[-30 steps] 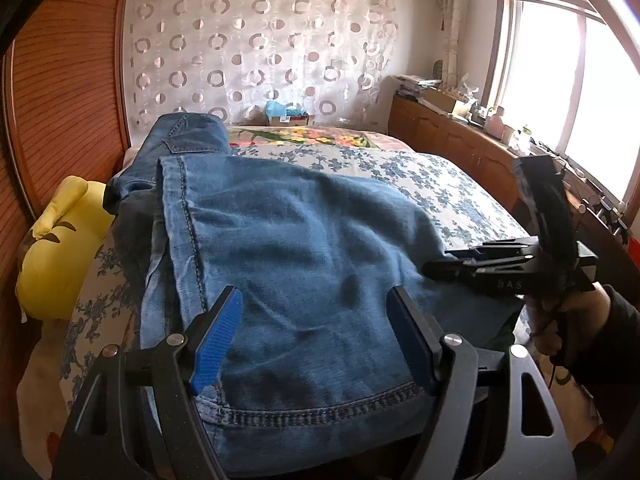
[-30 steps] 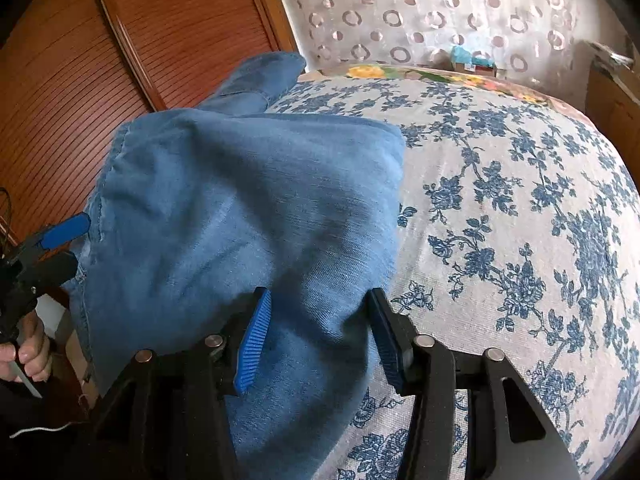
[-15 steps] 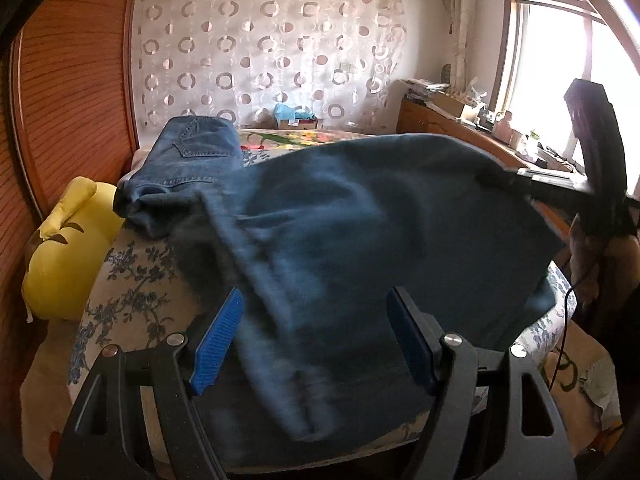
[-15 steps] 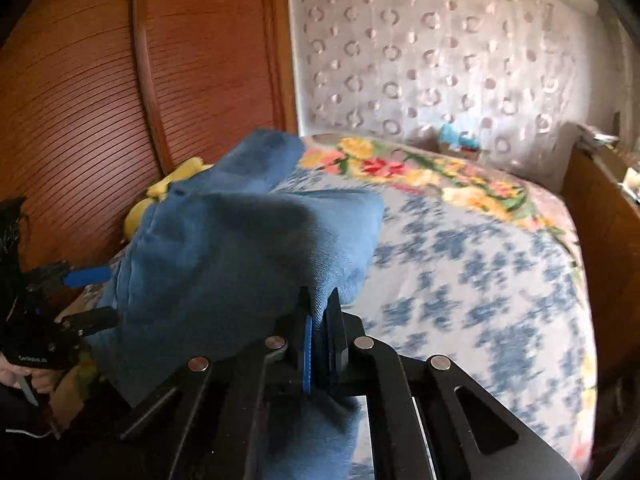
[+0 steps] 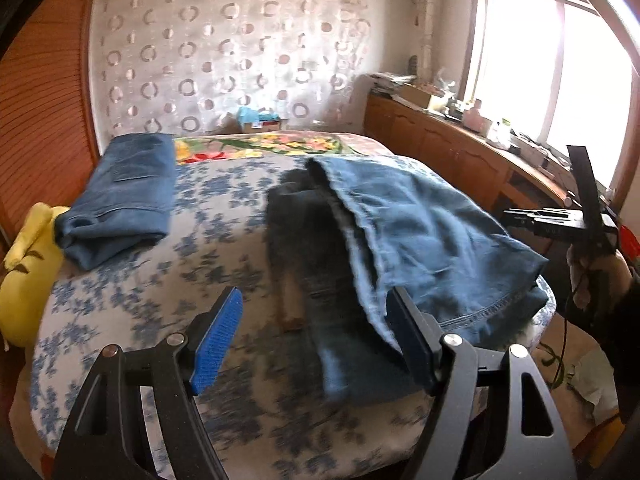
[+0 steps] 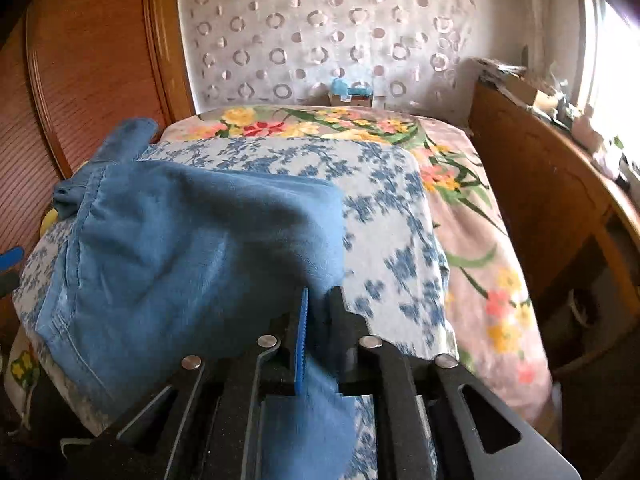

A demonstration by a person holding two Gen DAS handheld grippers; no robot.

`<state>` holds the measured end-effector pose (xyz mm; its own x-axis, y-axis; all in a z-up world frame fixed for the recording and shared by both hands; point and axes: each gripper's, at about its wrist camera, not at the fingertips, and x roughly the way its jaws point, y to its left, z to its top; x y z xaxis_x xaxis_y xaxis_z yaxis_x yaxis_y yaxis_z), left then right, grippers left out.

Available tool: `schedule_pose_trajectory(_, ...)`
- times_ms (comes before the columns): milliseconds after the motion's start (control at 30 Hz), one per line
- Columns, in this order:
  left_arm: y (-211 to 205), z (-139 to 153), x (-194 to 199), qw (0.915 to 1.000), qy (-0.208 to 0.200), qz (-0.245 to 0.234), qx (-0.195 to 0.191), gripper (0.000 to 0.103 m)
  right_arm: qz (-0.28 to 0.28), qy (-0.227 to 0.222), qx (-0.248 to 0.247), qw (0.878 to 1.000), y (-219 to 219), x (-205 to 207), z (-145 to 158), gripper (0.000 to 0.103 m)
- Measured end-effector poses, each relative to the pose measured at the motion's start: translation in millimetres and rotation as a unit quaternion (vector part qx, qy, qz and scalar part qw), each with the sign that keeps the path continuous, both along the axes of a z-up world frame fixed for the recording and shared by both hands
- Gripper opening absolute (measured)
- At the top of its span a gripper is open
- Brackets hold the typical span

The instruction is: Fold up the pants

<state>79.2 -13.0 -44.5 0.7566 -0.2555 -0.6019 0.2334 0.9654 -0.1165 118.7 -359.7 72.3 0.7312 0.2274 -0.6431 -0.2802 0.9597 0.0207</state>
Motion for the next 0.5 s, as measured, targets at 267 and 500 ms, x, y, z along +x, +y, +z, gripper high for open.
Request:
schedule_pose_trajectory(267,-39.9,-4.7,21.2,0.9994,0.011,-0.028,0.018,0.075,0.049,-0.016,0.016,0.999,17.6,-41.1,-17.4,0.032)
schedule_pose_trajectory(500,-41.4,-36.0,28.8,0.9978,0.049,-0.01,0.043,0.075,0.032,-0.011,0.012,0.999,8.0,-58.2,-54.6,0.034)
